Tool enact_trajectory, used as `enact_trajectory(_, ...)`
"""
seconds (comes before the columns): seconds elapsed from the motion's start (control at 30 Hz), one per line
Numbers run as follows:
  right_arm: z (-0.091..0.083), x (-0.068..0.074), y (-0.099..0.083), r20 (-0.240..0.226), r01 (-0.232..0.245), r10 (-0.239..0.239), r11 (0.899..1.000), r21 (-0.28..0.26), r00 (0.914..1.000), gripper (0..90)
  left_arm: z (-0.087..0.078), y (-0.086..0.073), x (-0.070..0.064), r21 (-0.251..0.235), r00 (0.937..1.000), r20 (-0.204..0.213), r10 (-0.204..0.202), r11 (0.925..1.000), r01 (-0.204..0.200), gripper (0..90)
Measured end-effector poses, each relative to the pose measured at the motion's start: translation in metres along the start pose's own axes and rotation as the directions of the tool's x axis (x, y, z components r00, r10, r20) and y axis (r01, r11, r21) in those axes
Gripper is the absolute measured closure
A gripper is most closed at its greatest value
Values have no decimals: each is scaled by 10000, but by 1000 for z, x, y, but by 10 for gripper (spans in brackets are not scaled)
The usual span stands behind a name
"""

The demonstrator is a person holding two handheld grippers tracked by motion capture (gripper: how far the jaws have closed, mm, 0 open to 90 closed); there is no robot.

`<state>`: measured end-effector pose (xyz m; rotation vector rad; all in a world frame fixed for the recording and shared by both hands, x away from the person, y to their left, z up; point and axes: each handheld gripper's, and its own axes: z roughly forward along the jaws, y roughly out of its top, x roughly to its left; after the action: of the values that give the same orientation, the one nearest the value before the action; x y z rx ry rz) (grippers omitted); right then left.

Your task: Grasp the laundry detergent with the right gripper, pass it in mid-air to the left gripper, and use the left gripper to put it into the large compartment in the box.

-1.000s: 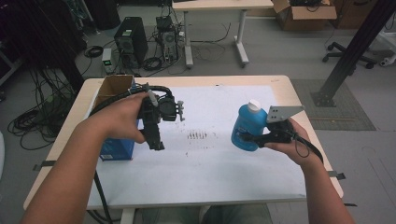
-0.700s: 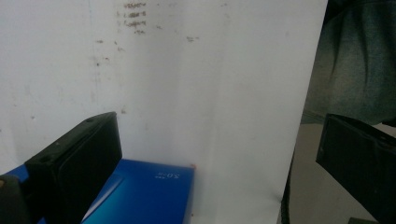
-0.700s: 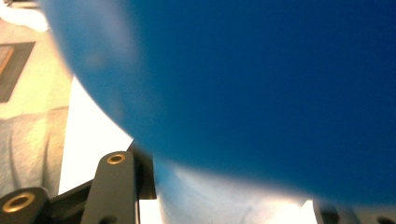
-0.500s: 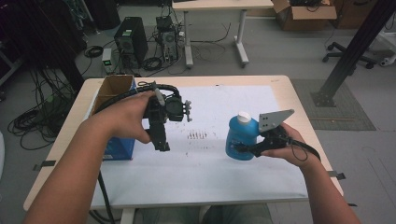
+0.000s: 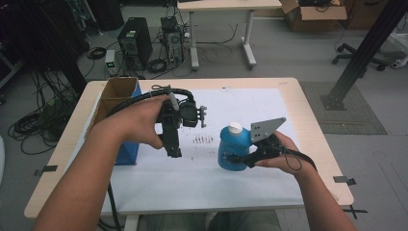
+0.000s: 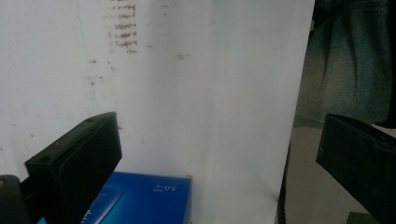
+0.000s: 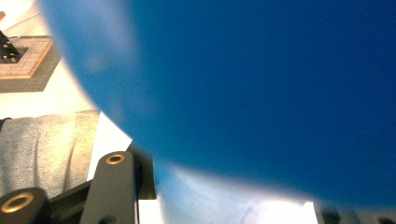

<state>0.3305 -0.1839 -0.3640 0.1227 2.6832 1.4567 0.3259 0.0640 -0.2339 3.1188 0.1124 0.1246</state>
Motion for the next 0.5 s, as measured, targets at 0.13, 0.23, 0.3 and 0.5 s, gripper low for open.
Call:
enact_trajectory(0.13, 8, 2, 0, -125, 67, -66, 10000, 48, 9999, 452, 1, 3, -1, 36, 10000, 45, 57, 10000, -57, 4)
enact_trajectory(0.23, 12, 3, 0, -241, 72, -70, 9999, 96, 9997, 452, 2, 4, -1, 45, 9999, 77, 92, 9999, -92, 4)
enact_trajectory(0.3, 14, 4, 0, -308, 97, -95, 9999, 83, 9995, 452, 2, 5, -1, 38, 9999, 78, 93, 9999, -93, 4)
enact_trajectory(0.5, 22, 5, 1, -470, 132, -131, 9999, 24, 9988, 452, 5, 10, -1, 39, 9997, 124, 223, 9997, -223, 4)
